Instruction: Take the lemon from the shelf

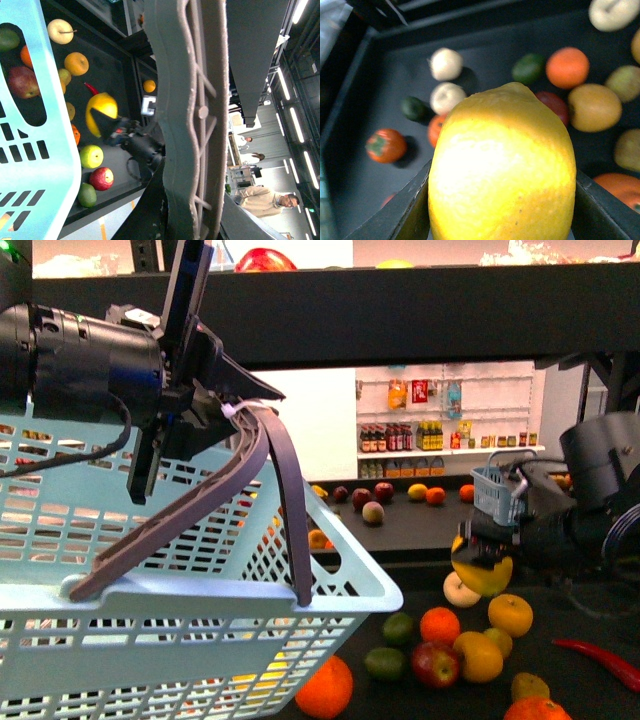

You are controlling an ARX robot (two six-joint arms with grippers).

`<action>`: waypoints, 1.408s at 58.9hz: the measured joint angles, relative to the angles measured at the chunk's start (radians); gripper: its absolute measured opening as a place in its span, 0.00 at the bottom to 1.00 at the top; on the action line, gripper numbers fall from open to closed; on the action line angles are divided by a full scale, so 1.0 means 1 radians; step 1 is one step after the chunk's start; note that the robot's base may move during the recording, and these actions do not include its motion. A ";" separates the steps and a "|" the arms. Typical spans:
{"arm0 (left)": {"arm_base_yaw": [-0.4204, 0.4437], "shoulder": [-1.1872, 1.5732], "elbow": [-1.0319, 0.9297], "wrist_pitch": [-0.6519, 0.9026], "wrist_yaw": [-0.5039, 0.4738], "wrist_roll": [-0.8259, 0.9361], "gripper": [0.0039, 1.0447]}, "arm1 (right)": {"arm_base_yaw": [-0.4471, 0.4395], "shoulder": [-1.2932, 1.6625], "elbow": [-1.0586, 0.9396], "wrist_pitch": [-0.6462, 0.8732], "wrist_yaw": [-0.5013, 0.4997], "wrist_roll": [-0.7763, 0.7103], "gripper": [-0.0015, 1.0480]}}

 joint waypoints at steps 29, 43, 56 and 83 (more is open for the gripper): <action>0.000 0.000 0.000 0.000 0.000 0.000 0.09 | 0.167 -0.306 -0.167 -0.014 -0.220 0.160 0.61; 0.000 0.000 0.000 0.000 0.000 0.000 0.09 | 0.243 -0.305 -0.228 0.008 -0.204 0.169 0.61; 0.000 0.000 0.000 0.000 0.000 0.000 0.09 | 0.278 -0.267 -0.222 0.003 -0.167 0.146 0.61; 0.000 0.000 0.000 0.000 0.000 0.000 0.09 | 0.299 -0.222 -0.159 0.015 -0.114 0.135 0.84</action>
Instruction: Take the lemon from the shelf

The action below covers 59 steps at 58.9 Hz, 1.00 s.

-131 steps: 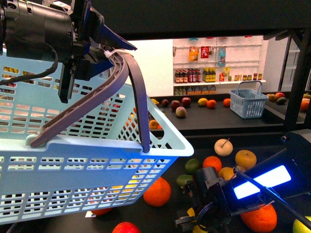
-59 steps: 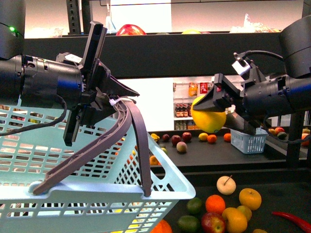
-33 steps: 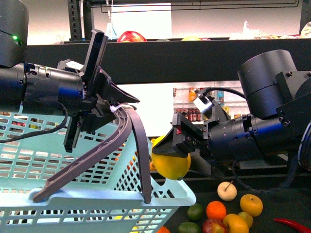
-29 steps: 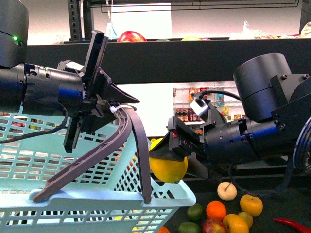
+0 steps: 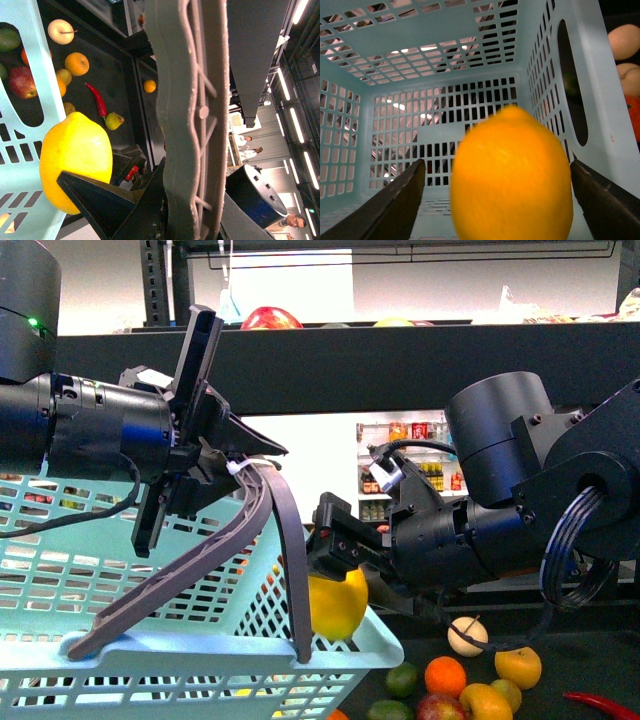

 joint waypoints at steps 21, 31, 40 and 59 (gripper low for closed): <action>0.000 0.000 0.000 0.000 0.000 -0.005 0.09 | -0.035 -0.007 0.010 0.040 0.125 -0.082 0.93; 0.002 0.000 0.000 0.000 -0.006 -0.002 0.09 | -0.123 -0.140 -0.089 0.133 0.285 -0.267 0.93; 0.000 0.000 0.000 0.000 -0.001 -0.004 0.09 | -0.219 -0.394 -0.291 0.195 0.368 -0.369 0.93; 0.000 0.000 0.000 0.000 0.000 -0.007 0.09 | -0.292 -0.948 -0.720 0.123 0.458 -0.409 0.84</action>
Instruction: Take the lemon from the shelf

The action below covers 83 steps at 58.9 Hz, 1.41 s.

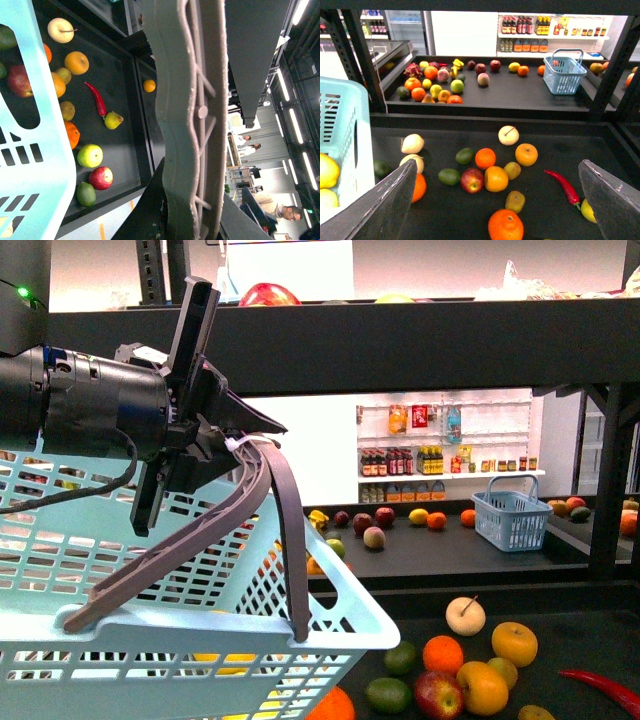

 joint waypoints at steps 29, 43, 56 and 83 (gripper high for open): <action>0.000 0.000 0.000 0.000 -0.002 -0.001 0.09 | -0.011 -0.462 -0.411 -0.043 -0.002 0.005 0.06; 0.000 0.000 0.000 0.000 -0.002 -0.001 0.09 | -0.011 -0.548 -0.477 -0.044 -0.003 0.007 0.03; 0.000 0.000 0.000 0.000 0.000 0.000 0.09 | -0.011 -0.615 -0.525 -0.069 -0.002 0.008 0.03; 0.000 0.000 0.000 0.000 0.000 0.000 0.09 | -0.011 -0.747 -0.588 -0.124 -0.002 0.008 0.03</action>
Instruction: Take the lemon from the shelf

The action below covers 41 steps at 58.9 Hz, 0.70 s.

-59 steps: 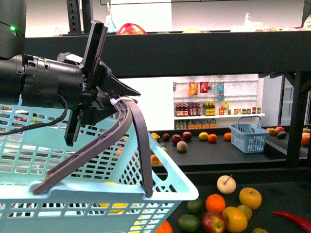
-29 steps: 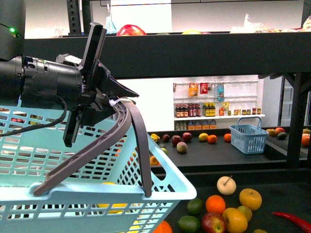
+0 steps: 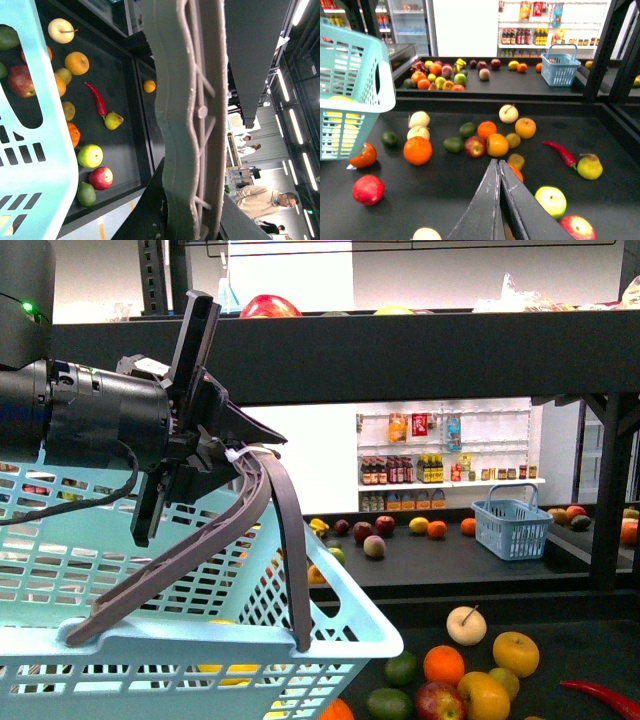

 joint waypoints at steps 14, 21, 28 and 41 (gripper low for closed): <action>0.000 0.000 0.000 0.000 0.000 0.000 0.09 | 0.000 -0.159 0.000 -0.186 0.000 0.000 0.03; 0.000 0.000 0.000 0.000 -0.003 0.000 0.09 | 0.000 -0.203 0.000 -0.197 0.000 0.001 0.03; 0.000 0.000 0.000 0.000 0.000 0.000 0.09 | 0.000 -0.203 0.000 -0.200 0.000 0.001 0.03; 0.000 0.000 0.000 0.000 0.000 -0.003 0.09 | 0.000 -0.203 0.000 -0.200 0.000 0.001 0.28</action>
